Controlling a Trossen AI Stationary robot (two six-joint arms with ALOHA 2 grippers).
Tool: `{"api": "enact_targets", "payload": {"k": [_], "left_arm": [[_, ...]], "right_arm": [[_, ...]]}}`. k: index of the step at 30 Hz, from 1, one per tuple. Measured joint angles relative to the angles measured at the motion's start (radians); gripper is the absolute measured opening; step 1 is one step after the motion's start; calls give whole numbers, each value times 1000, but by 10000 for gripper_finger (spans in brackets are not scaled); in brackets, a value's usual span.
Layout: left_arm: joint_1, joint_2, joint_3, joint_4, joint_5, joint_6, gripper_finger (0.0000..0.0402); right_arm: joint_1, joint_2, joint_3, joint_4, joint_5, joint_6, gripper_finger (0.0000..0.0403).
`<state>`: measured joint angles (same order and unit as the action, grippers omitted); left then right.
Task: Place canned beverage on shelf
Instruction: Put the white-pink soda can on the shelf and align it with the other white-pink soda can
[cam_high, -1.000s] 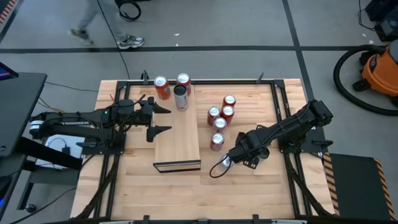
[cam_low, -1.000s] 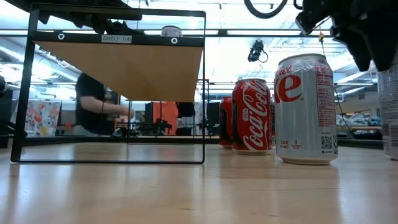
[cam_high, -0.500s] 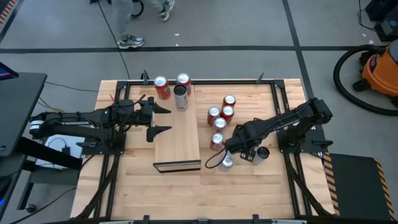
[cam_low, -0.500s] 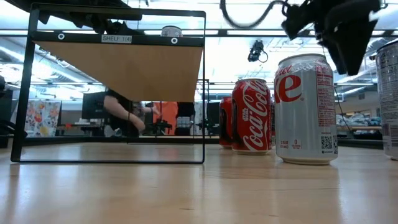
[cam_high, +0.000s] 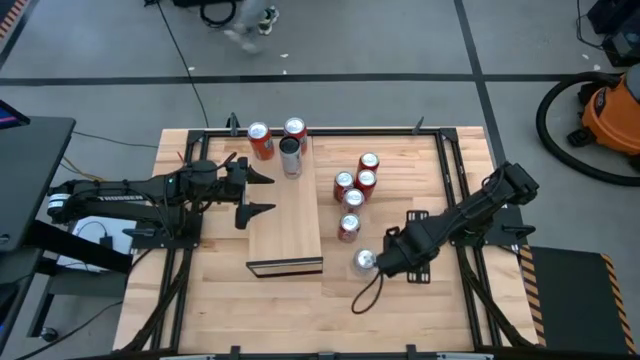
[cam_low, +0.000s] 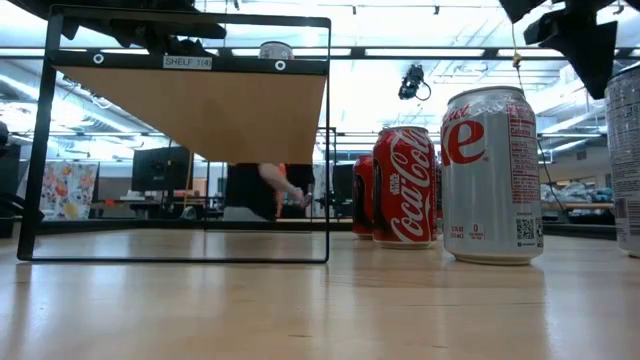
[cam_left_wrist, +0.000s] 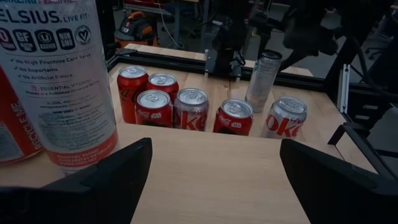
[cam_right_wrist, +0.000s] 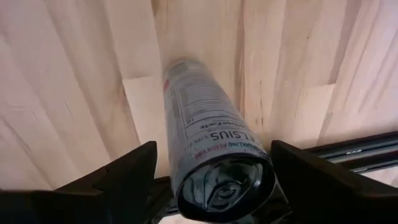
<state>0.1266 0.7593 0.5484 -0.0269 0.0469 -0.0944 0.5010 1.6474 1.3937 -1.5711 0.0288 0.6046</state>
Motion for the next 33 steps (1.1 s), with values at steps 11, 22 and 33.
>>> {"api": "enact_targets", "payload": {"k": [11,22,33], "left_arm": [[0,0,0,0,0,0,366],[0,0,0,0,0,0,366],[0,0,0,0,0,2,366]], "right_arm": [[113,0,0,0,123,-160,319],[53,0,-60,2,161,-50,311],[-90,2,-180,-1,162,77,285]]}}
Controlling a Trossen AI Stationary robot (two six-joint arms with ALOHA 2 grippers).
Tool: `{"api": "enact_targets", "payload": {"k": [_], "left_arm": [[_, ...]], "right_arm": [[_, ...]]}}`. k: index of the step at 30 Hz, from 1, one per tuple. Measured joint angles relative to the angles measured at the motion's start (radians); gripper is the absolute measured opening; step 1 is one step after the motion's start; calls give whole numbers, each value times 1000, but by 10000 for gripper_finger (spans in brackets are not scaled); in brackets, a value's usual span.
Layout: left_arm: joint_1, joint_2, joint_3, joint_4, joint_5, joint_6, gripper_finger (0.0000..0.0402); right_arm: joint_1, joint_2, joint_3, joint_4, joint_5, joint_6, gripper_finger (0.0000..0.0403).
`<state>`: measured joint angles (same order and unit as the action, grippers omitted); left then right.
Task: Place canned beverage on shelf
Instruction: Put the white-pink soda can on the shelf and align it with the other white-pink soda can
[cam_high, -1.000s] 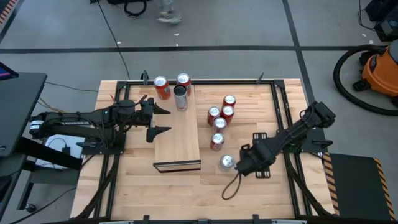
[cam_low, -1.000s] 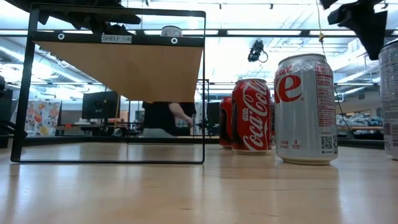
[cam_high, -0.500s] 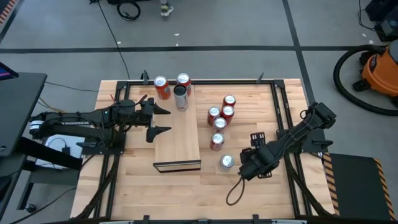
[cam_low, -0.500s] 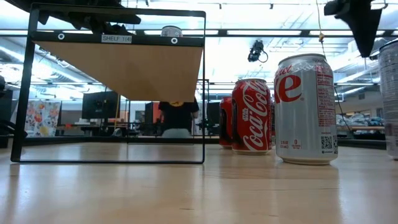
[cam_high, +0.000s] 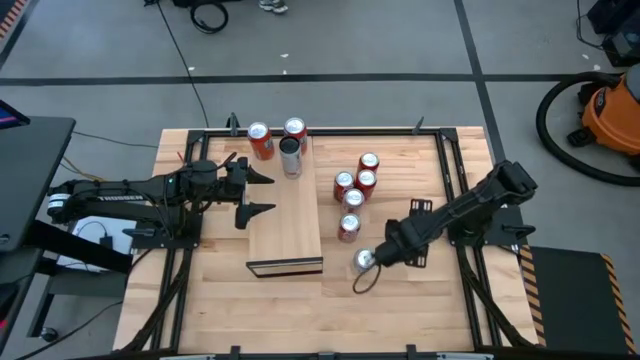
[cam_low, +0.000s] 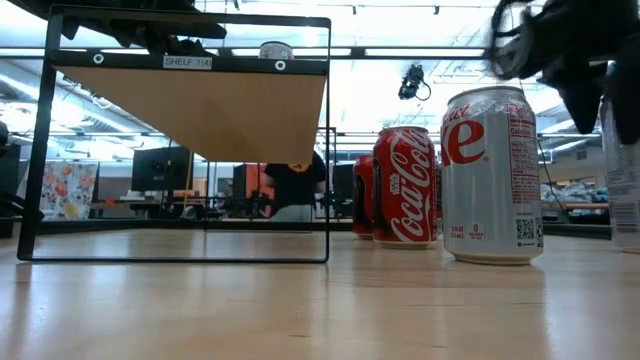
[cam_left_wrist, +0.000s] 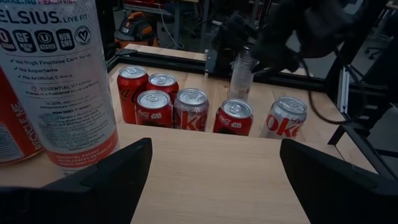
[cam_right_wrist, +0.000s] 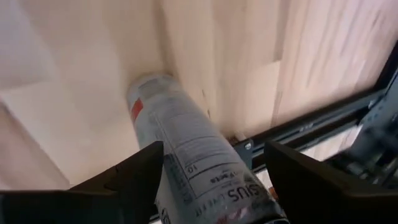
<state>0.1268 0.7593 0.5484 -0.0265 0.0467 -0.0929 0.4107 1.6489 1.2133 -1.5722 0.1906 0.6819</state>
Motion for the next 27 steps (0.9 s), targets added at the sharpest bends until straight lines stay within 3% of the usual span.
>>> {"api": "enact_targets", "payload": {"k": [8,18,27], "left_arm": [[0,0,0,0,0,3,366],[0,0,0,-2,0,-1,366],[0,0,0,-9,0,-1,366]], "right_arm": [[-117,-16,68,3,3,-17,281],[-154,-192,101,0,58,3,272],[-43,-304,101,19,0,-54,276]]}}
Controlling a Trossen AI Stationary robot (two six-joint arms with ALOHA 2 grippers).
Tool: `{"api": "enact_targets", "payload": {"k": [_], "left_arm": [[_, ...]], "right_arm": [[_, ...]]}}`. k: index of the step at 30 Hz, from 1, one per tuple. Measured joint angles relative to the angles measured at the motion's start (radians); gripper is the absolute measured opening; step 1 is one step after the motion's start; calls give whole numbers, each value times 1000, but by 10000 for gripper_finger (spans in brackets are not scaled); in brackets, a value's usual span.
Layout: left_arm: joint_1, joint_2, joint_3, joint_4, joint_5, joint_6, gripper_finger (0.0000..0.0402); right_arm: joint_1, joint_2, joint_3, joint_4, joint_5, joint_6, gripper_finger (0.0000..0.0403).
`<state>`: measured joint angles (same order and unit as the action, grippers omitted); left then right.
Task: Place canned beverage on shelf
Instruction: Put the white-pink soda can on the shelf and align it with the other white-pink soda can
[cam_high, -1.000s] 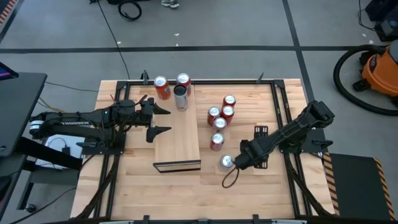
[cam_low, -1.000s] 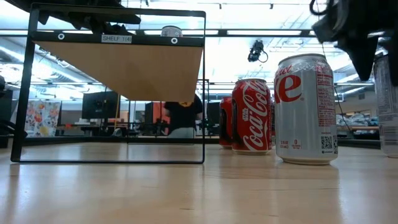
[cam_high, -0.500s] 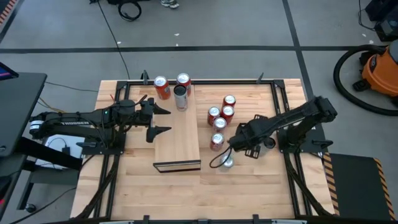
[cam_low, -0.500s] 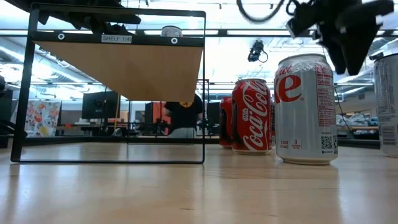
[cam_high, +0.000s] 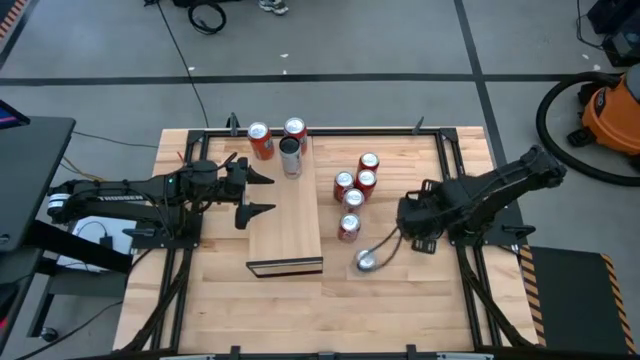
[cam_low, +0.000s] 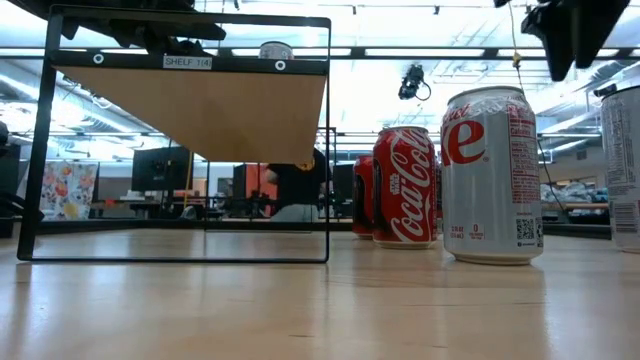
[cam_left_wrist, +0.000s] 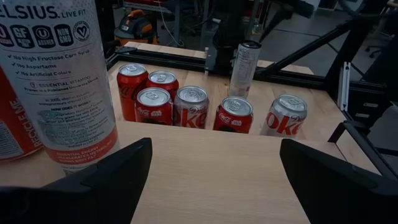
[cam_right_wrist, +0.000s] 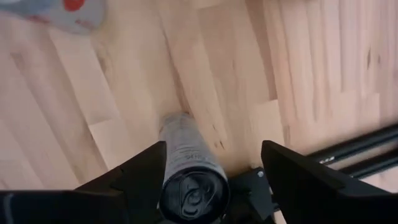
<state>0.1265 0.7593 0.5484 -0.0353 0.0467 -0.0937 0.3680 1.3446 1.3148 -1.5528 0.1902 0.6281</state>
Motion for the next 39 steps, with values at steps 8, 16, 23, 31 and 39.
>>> {"api": "enact_targets", "payload": {"k": [8,16,23,31,39], "left_arm": [[0,0,0,-7,0,-1,366],[0,0,0,-6,0,0,366],[0,0,0,-6,0,1,366],[0,0,0,-6,0,3,366],[0,0,0,-5,0,3,366]], "right_arm": [[87,30,0,-18,18,66,334],[103,31,-113,-18,-49,156,397],[77,31,-206,28,-157,167,390],[39,31,-284,65,-169,218,339],[-33,29,-286,122,-180,366,270]]}}
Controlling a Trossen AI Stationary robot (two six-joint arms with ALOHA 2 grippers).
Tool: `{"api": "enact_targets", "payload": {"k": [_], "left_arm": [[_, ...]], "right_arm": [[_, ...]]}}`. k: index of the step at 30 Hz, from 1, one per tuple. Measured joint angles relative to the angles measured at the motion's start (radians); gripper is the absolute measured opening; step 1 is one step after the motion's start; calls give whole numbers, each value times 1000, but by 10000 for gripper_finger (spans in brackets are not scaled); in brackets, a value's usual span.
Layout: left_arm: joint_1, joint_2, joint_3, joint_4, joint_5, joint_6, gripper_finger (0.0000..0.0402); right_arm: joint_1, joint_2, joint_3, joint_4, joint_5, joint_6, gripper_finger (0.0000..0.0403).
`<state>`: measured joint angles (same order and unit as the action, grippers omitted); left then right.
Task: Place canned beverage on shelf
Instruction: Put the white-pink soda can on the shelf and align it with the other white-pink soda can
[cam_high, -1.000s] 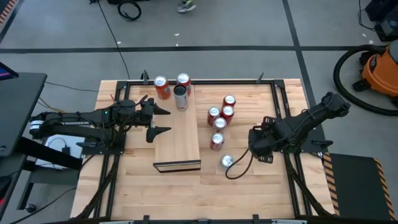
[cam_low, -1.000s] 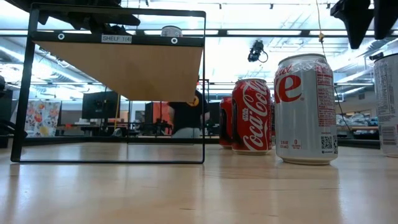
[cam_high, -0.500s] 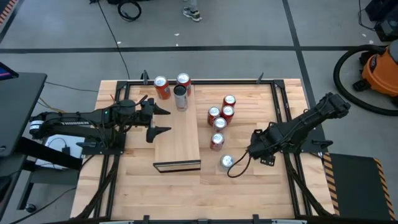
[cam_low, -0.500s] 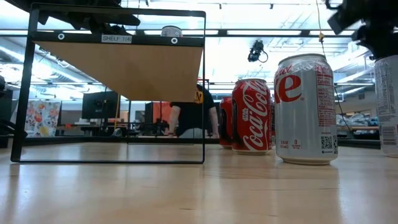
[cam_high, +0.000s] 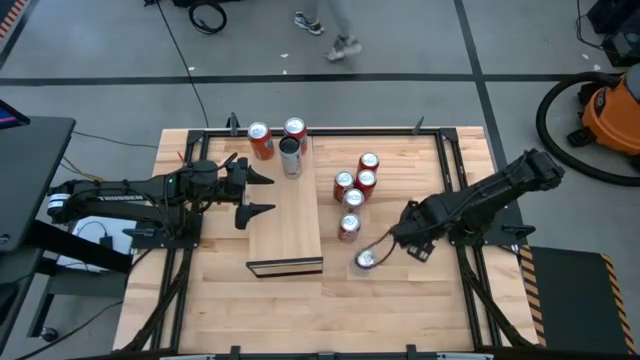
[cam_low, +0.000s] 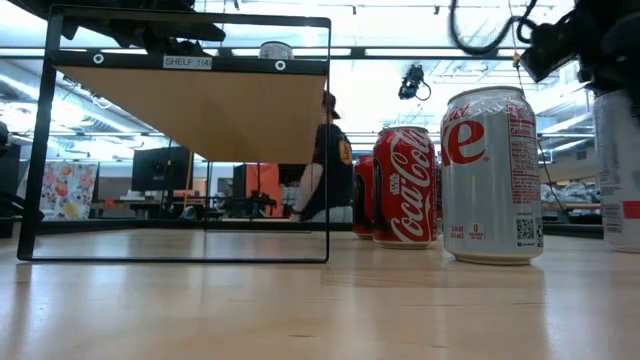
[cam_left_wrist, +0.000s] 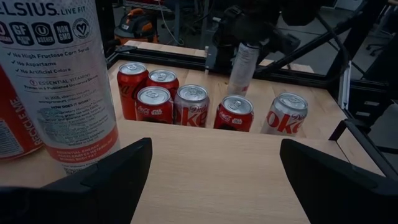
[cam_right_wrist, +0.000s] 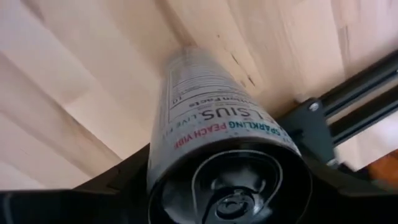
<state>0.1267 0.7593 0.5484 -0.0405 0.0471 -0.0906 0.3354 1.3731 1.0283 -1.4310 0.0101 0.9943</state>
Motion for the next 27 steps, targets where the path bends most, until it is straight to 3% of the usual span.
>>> {"api": "enact_targets", "payload": {"k": [4,8,21,27], "left_arm": [[0,0,0,8,0,0,366],[0,0,0,13,0,0,366],[0,0,0,29,0,0,366],[0,0,0,29,0,-1,366]], "right_arm": [[-60,-1,2,32,-2,159,285],[-112,-1,4,77,18,183,308],[-226,-1,59,120,25,4,279],[-183,4,49,197,163,-113,294]]}}
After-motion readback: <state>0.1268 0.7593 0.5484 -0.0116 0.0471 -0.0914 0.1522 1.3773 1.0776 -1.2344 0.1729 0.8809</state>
